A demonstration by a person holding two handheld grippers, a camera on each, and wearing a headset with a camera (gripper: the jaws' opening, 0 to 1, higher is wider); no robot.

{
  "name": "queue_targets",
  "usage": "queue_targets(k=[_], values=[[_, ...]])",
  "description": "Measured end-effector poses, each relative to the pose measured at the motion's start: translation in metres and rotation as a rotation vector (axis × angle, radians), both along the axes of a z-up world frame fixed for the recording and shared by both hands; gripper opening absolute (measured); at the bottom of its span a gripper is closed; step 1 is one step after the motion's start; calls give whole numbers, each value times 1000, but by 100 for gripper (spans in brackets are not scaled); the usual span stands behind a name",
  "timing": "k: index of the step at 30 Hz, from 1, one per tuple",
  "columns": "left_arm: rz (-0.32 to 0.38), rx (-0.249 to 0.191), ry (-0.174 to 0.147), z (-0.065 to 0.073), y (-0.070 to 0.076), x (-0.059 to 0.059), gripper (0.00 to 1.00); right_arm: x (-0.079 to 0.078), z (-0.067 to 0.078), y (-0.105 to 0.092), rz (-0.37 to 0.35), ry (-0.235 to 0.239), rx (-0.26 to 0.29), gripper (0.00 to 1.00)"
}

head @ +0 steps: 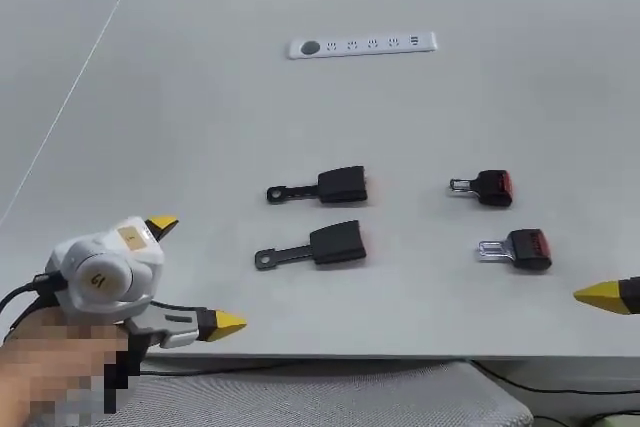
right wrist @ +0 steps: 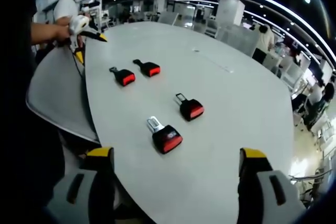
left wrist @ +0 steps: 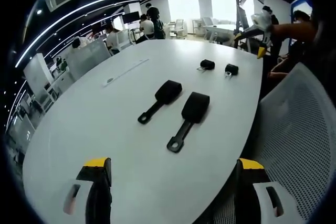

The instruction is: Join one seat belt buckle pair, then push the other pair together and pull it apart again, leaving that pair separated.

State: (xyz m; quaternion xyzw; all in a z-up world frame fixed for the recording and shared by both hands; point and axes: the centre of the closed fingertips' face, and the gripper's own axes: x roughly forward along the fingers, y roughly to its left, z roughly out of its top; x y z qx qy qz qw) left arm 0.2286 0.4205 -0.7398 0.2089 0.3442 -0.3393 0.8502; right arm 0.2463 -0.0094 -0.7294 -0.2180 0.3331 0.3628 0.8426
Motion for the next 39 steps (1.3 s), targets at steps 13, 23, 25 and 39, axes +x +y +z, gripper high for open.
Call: queue_targets(k=[13, 23, 25, 39], values=[[-2, -3, -7, 4, -5, 0, 100, 1, 3, 5, 36, 0, -24, 100], [-4, 5, -8, 5, -5, 1, 100, 4, 0, -1, 34, 3, -48, 96], [0, 11, -9, 4, -4, 2, 100, 4, 2, 1, 43, 2, -43, 95], [-78, 73, 20, -16, -20, 9, 95, 8, -6, 3, 138, -4, -136, 90]])
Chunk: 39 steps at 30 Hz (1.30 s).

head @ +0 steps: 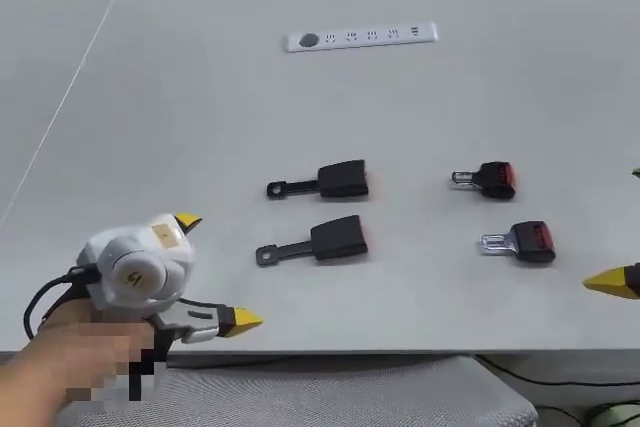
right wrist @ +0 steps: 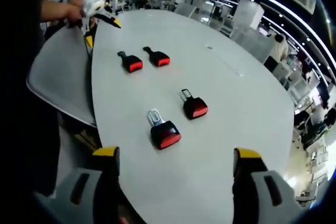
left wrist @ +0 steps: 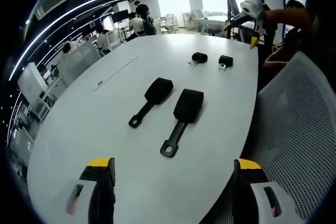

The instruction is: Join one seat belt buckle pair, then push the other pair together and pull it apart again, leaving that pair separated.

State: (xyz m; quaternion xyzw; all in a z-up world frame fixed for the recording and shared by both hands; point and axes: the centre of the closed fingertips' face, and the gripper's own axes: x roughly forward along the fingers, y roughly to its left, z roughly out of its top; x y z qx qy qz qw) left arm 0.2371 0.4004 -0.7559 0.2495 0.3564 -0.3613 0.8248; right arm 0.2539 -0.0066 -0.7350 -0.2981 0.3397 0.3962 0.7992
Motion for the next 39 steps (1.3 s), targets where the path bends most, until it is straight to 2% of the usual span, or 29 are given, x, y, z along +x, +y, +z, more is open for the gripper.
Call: queue_targets(k=[7, 9, 12, 14, 19, 22, 24, 28, 29, 32, 35, 39], values=[[-66, 8, 3, -2, -19, 12, 93, 2, -3, 4, 19, 19, -20, 87], [-84, 13, 8, -4, -24, 15, 90, 1, -4, 8, 36, 25, -24, 84], [-127, 24, 9, -6, -34, 19, 88, 2, -7, 15, 101, 23, -38, 79], [-150, 20, 18, -8, -43, 21, 87, 5, -7, 17, 120, 2, -55, 78], [-201, 34, 30, -17, -59, 30, 83, 8, -12, 27, 191, 23, -76, 72], [-214, 32, 63, -26, -70, 33, 79, 9, -18, 30, 231, 38, -95, 67], [-231, 39, 74, -30, -76, 34, 76, 9, -23, 33, 262, 52, -104, 64], [-267, 55, 85, -36, -89, 40, 71, 11, -31, 38, 305, 66, -116, 59], [-275, 58, 84, -37, -92, 43, 70, 10, -35, 38, 316, 88, -123, 58], [-276, 49, 104, -39, -97, 48, 64, 10, -42, 39, 337, 106, -131, 54], [-283, 51, 110, -42, -102, 54, 61, 11, -50, 40, 348, 128, -140, 52], [-301, 56, 138, -48, -105, 54, 52, 11, -60, 40, 364, 155, -148, 48]])
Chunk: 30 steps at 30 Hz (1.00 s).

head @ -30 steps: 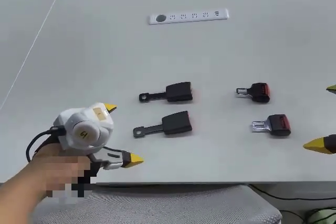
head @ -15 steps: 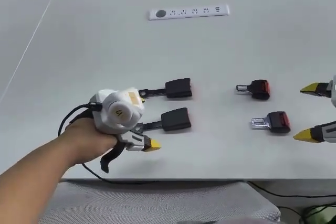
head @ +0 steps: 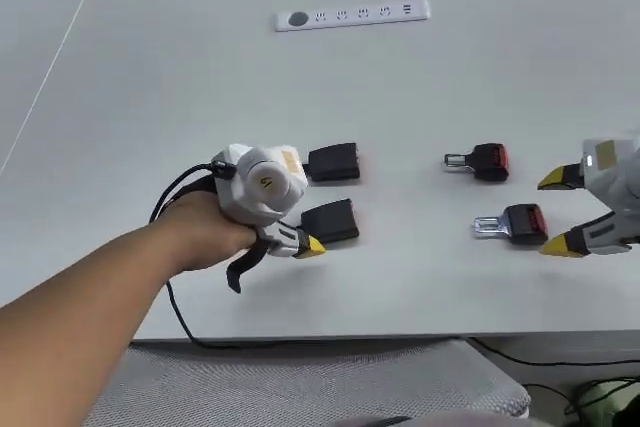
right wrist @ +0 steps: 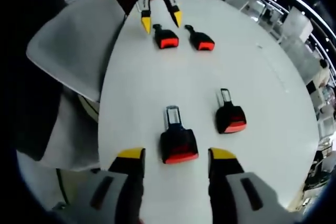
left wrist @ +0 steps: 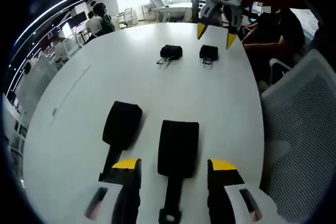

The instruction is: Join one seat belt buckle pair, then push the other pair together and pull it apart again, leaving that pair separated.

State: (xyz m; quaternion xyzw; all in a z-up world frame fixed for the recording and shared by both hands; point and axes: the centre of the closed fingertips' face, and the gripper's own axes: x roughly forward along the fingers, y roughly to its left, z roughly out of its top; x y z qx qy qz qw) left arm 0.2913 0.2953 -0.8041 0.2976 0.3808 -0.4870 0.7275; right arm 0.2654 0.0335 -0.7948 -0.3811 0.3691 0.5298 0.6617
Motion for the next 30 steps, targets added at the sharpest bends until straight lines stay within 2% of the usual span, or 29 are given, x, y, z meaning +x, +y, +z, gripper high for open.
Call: queue_targets(k=[2, 5, 14, 17, 18, 20, 30], values=[[-7, 11, 8, -4, 1, 0, 51, 1, -3, 1, 3, 11, -5, 48], [-17, 12, 47, -10, 0, -4, 47, 1, -6, 2, 8, 32, -3, 45], [-67, 45, 62, -20, 0, -8, 45, 3, -20, 4, 46, 66, -33, 42], [-106, 71, 58, -24, -1, -9, 44, 2, -28, 2, 47, 98, -42, 40], [-108, 57, 59, -23, -3, -9, 42, 2, -29, 2, 41, 104, -41, 40], [-128, 67, 50, -22, -3, -8, 41, 4, -29, 3, 21, 114, -20, 40], [-221, 109, 43, -22, -7, -10, 33, 2, -30, 1, 41, 130, -29, 34]])
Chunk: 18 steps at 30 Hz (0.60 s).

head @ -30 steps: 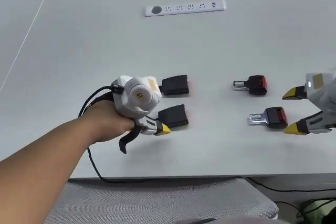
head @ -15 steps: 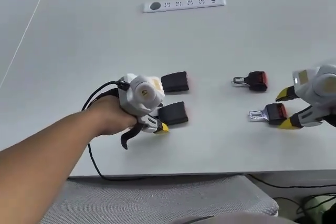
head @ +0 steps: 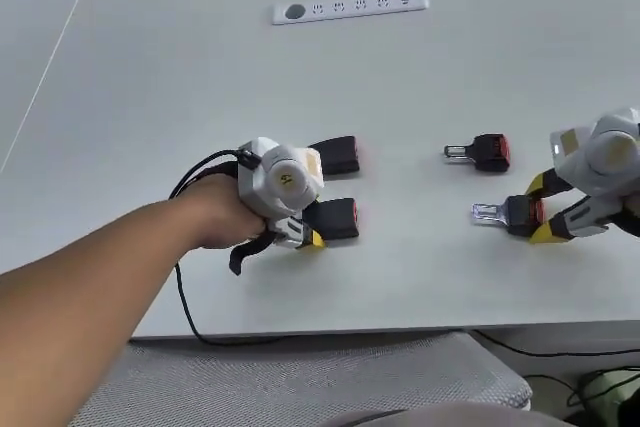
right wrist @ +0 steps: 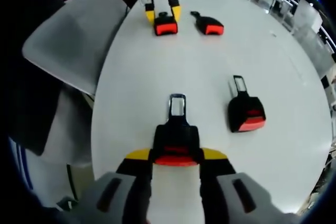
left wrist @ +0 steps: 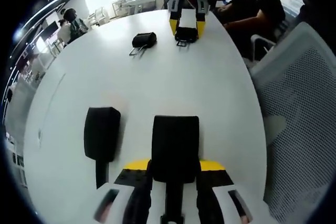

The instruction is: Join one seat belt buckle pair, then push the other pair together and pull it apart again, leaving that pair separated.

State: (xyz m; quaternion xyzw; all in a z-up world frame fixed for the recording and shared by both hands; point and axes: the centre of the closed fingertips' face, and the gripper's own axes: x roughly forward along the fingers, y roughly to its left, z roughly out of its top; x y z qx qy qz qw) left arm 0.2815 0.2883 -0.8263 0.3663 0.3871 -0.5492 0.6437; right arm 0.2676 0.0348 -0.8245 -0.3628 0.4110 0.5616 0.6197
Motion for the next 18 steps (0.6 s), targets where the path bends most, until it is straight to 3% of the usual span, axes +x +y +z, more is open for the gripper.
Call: queue_targets(k=[9, 18], values=[[-21, 36, -11, -1, -1, -3, 32, 0, 0, -1, 29, 4, -12, 34], [-14, 11, 8, -1, 1, -2, 32, -1, 0, 0, 52, 3, -34, 34]])
